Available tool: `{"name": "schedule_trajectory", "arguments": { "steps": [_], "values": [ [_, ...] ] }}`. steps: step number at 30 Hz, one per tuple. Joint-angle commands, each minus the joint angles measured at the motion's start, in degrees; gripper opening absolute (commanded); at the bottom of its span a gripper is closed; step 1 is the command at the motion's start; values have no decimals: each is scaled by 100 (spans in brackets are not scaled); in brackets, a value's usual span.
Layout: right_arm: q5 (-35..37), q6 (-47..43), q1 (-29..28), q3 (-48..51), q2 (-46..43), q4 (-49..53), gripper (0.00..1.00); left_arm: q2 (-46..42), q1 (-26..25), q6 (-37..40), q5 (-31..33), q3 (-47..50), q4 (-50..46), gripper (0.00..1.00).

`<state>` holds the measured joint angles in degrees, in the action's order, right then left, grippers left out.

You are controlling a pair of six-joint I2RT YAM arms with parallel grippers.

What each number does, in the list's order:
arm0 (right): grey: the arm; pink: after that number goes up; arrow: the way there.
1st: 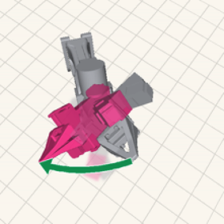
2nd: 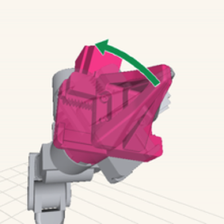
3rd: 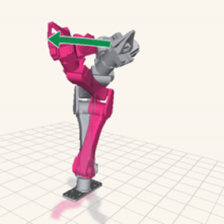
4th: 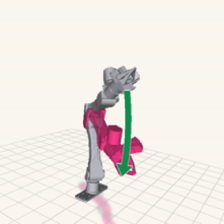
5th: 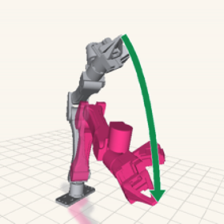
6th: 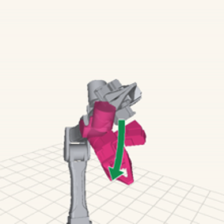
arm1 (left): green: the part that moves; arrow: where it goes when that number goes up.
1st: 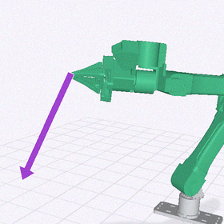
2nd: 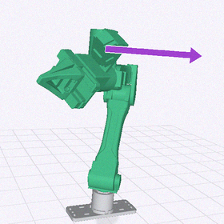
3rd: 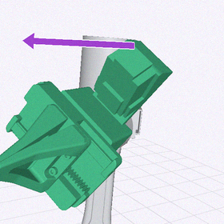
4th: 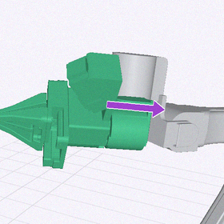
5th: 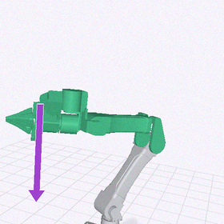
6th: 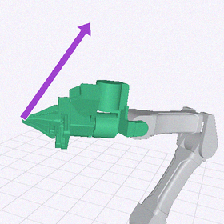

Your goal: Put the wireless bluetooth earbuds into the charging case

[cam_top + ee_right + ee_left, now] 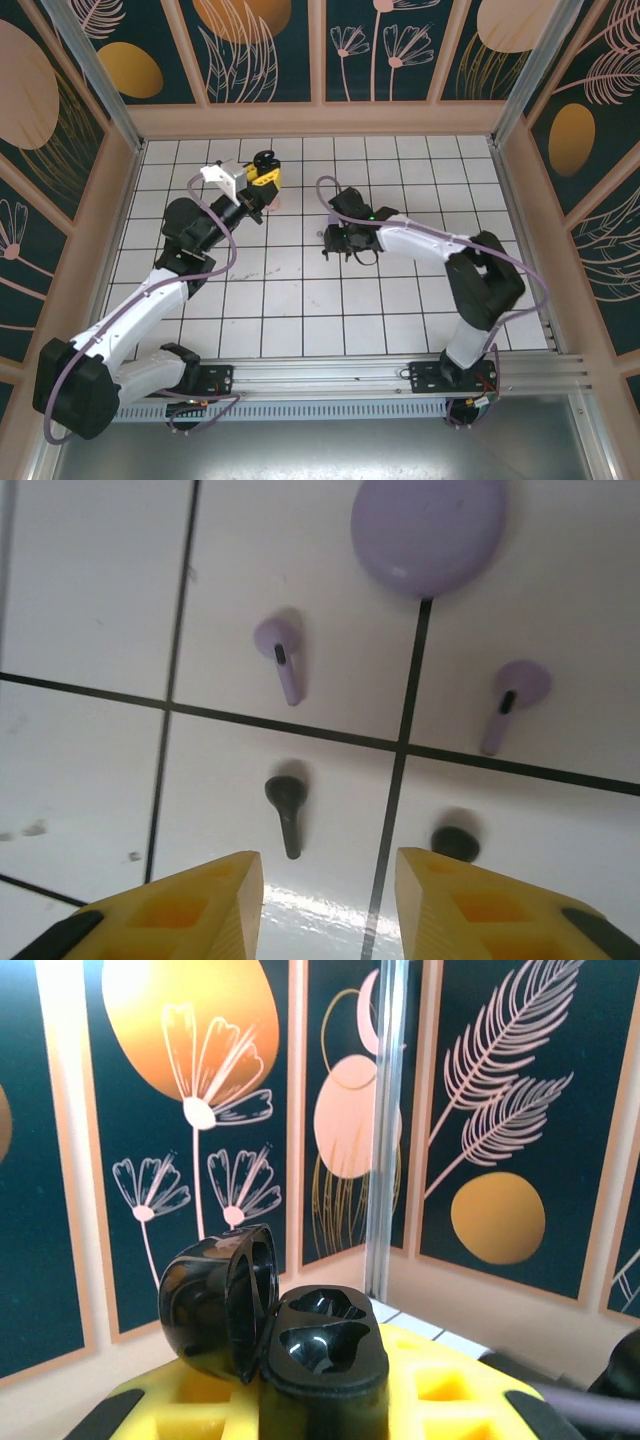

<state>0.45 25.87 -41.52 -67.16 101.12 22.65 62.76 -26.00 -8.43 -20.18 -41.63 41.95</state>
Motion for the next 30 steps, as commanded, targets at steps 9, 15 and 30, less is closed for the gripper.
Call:
{"name": "schedule_trajectory", "arguments": {
  "steps": [9,15,30],
  "values": [
    [376,87,-360,-1046,1024,600,38,-309,-10,-168,253,154,681,0],
    [417,40,-390,-1195,1294,702,36,-386,-10,-120,208,180,617,0],
    [534,32,-532,-1239,1607,718,32,-438,-10,-79,173,190,550,0]
  ]
}}
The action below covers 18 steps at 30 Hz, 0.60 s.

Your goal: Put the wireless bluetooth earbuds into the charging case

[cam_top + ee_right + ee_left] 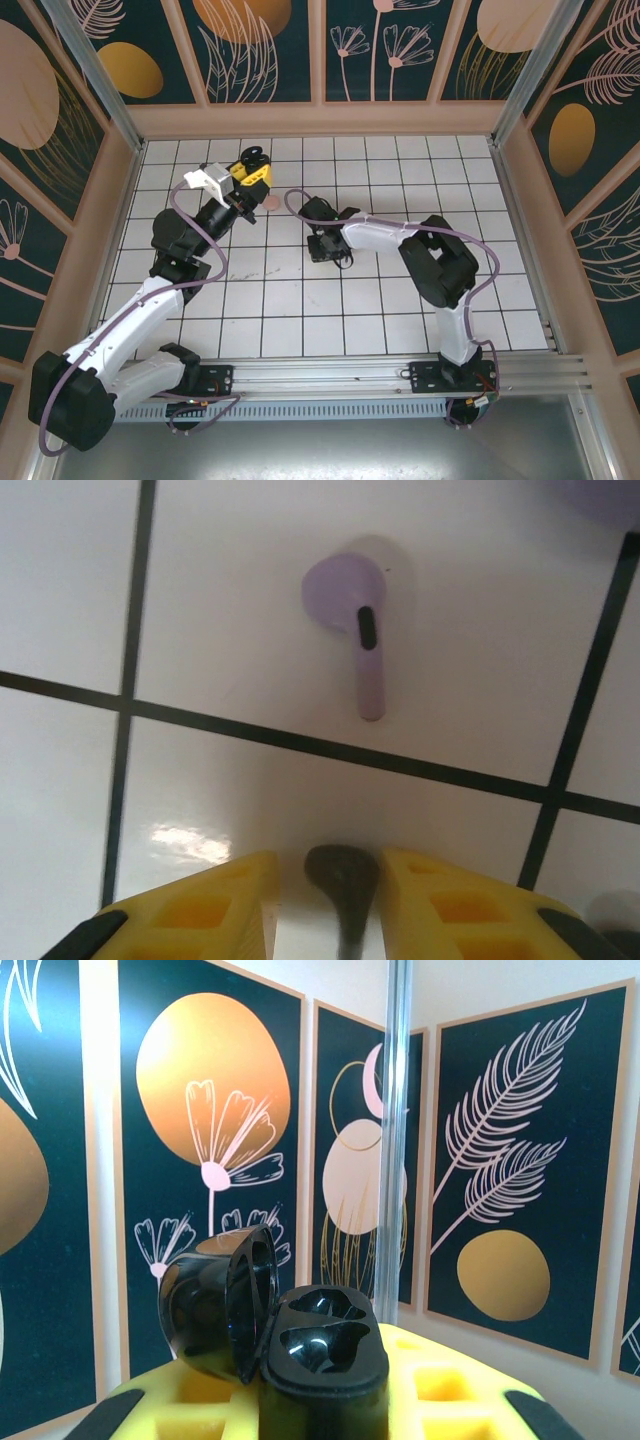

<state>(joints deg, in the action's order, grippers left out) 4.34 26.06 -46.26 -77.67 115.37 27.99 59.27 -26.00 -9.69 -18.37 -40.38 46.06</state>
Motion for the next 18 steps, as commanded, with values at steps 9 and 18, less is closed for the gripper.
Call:
{"name": "schedule_trajectory", "arguments": {
  "steps": [9,18],
  "values": [
    [257,66,-84,-227,359,196,30,-73,-10,20,-34,65,149,0],
    [252,65,-138,-152,363,156,20,-38,-10,-32,-123,65,149,0]
  ]
}}
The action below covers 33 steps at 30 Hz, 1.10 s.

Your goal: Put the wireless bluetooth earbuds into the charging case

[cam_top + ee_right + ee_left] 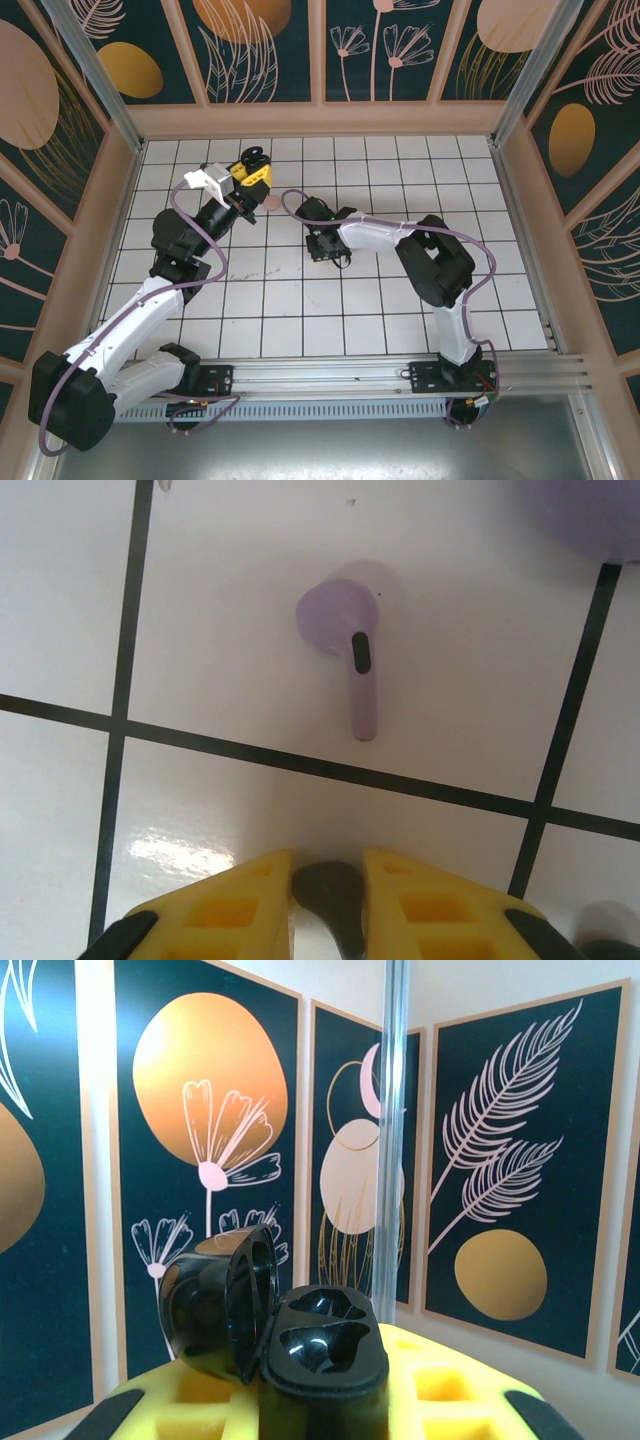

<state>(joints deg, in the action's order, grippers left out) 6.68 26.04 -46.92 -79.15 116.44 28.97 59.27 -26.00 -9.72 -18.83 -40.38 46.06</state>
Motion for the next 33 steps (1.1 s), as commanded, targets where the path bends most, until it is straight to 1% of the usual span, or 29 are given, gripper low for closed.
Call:
{"name": "schedule_trajectory", "arguments": {
  "steps": [1,3,6,7,11,13,14,18,25,28,33],
  "values": [
    [3,67,-80,5,257,51,18,-33,-6,-39,-92,70,144,0],
    [-22,72,-90,-15,261,55,14,-29,-6,-42,-142,74,140,0],
    [2,76,-116,-37,182,42,12,-14,-10,2,-280,96,175,0],
    [13,89,-119,-23,138,26,9,4,-10,9,-296,91,171,0],
    [36,155,-134,87,-240,-121,9,41,-10,158,-247,114,103,0],
    [44,156,-134,110,-432,-172,8,35,-10,392,-334,230,173,0],
    [55,148,-133,110,-527,-188,8,26,-10,446,-264,294,197,0],
    [118,65,-127,-5,-828,-140,8,-19,-10,675,-84,553,360,0],
    [193,-75,-39,-341,-1450,-2,7,62,-10,1149,-86,940,774,0],
    [177,-115,15,-514,-1729,32,7,152,-10,1066,-85,1076,1035,0],
    [147,-211,98,-804,-2036,132,7,340,-6,717,-174,1190,1491,0]
  ]
}}
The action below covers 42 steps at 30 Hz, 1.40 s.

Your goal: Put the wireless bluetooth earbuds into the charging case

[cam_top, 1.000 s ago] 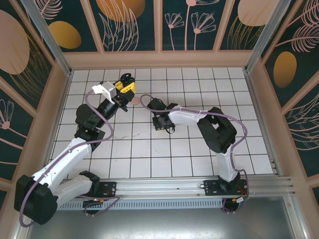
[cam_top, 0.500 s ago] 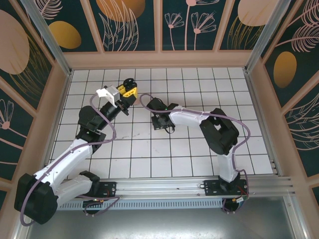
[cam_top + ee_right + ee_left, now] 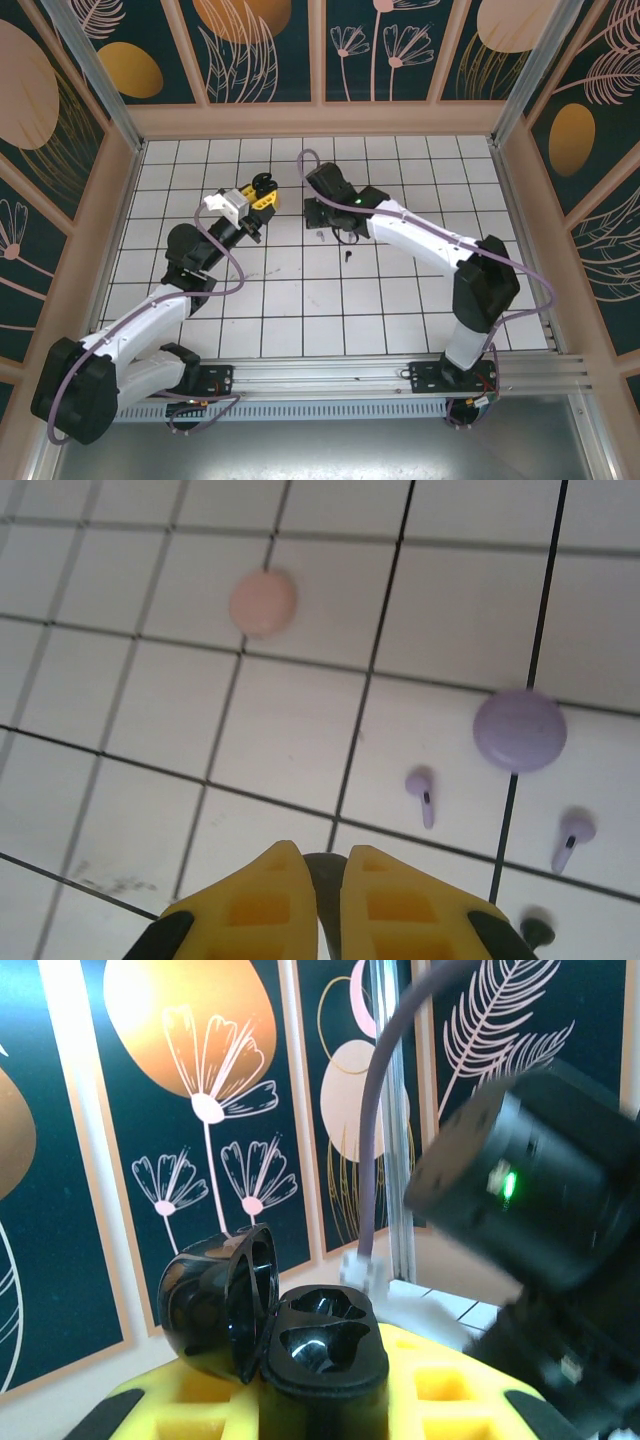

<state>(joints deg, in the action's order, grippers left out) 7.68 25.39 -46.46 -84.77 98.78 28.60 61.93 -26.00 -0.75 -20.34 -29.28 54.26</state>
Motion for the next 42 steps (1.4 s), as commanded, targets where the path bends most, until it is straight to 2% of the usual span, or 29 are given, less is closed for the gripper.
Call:
{"name": "schedule_trajectory", "arguments": {
  "steps": [1,6,12,23,31,35,42],
  "values": [
    [71,-157,65,-283,-312,217,7,107,-10,-234,1,105,789,0],
    [68,-89,179,-321,-480,251,6,258,-10,-231,136,203,1083,0],
    [-9,23,286,-427,-771,-31,4,416,-10,-267,12,134,1262,0],
    [-381,36,260,-696,-1205,-294,5,518,-10,435,-284,190,1291,0],
    [-601,-114,229,-1042,-1382,-532,5,720,-19,626,-401,-18,1331,0],
    [-659,-273,123,-1228,-1360,-703,5,835,-19,626,-486,-157,1267,0],
    [-885,-628,-385,-1392,-1267,-1115,5,985,-19,483,-695,-244,1449,0]
  ]
}}
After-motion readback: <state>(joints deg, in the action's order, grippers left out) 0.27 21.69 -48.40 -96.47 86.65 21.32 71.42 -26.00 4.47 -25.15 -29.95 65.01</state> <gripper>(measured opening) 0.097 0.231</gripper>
